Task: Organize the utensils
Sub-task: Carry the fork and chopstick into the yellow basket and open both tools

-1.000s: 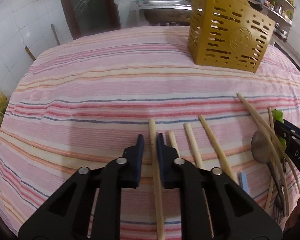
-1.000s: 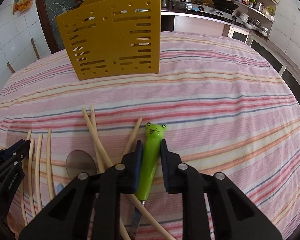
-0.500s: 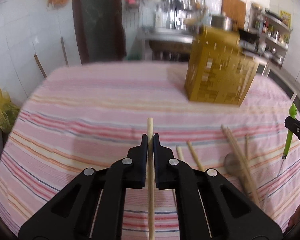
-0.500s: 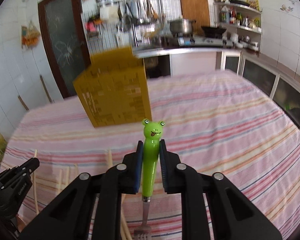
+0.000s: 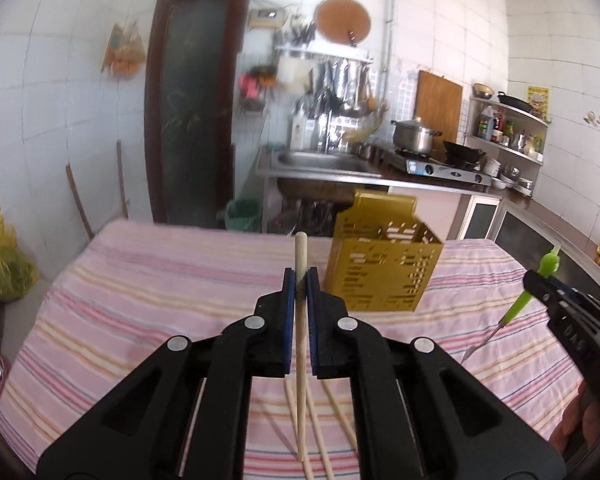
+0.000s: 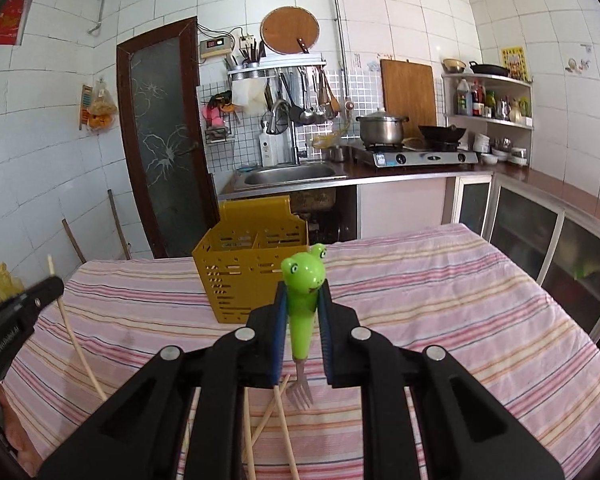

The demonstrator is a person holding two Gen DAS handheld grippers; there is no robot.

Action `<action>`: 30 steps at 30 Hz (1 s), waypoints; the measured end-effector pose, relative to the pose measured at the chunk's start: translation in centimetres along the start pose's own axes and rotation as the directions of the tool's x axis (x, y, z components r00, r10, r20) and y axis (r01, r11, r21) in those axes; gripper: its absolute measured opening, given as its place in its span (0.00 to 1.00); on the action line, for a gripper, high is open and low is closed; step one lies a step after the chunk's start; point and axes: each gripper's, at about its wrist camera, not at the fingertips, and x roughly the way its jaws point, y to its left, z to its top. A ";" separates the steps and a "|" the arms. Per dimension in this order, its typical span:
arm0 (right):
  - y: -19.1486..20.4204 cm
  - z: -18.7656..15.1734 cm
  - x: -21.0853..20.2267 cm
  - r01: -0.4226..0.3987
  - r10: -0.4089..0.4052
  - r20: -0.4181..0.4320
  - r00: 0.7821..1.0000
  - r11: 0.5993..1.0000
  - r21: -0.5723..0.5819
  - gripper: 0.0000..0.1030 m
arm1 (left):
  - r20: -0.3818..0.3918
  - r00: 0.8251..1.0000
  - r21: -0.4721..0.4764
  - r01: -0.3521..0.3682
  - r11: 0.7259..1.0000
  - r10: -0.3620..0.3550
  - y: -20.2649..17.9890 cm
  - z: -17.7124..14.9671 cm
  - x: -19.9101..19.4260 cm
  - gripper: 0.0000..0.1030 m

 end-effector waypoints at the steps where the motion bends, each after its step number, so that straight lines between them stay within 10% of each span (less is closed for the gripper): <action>1: 0.0 0.1 0.1 0.002 -0.002 -0.001 1.000 1.000 -0.001 0.15 | 0.010 1.000 0.009 -0.002 1.000 0.002 -0.5 0.4 0.0 0.04; 14: -0.4 2.5 1.0 0.039 -0.039 -0.004 0.999 0.999 0.018 0.15 | 0.072 0.997 0.051 0.006 0.999 -0.010 -2.8 5.0 2.0 0.04; 30: 0.1 15.5 7.4 -0.034 0.029 0.054 0.998 0.995 0.091 0.15 | 0.181 0.979 -0.029 0.101 0.994 -0.094 -5.4 17.4 9.9 0.04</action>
